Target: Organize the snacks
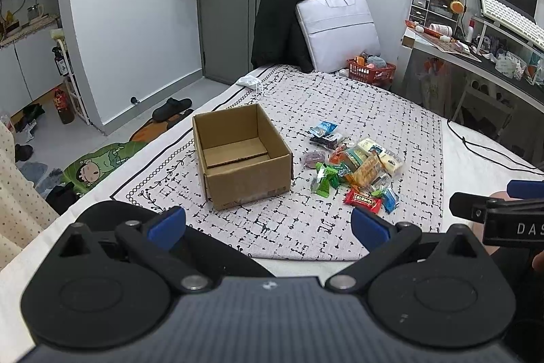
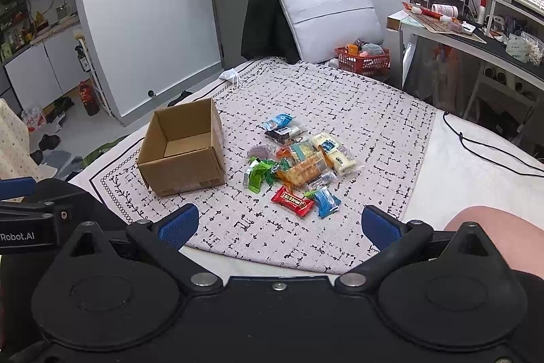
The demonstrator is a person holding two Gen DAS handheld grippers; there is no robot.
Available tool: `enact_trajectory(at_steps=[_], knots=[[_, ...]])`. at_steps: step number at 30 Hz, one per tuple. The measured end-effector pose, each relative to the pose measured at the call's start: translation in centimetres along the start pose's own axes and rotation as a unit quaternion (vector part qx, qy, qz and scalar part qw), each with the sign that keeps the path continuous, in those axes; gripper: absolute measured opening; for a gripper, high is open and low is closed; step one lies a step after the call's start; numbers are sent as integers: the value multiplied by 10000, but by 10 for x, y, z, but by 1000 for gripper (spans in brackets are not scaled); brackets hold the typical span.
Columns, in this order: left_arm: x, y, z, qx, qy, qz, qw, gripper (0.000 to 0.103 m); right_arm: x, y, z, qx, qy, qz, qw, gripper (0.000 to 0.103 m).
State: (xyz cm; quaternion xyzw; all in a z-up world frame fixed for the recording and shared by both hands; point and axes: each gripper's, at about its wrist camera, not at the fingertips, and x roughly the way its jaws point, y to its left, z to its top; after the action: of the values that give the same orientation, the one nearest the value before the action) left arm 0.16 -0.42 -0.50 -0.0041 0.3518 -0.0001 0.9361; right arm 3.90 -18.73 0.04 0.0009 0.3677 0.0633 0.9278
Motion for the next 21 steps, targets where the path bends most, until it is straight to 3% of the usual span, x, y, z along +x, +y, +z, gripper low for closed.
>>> enact_trajectory(at_steps=[21], knots=[[3,6,0,-88,14,31,10000,103,2,1,-1,-47,44,66,10000,103]])
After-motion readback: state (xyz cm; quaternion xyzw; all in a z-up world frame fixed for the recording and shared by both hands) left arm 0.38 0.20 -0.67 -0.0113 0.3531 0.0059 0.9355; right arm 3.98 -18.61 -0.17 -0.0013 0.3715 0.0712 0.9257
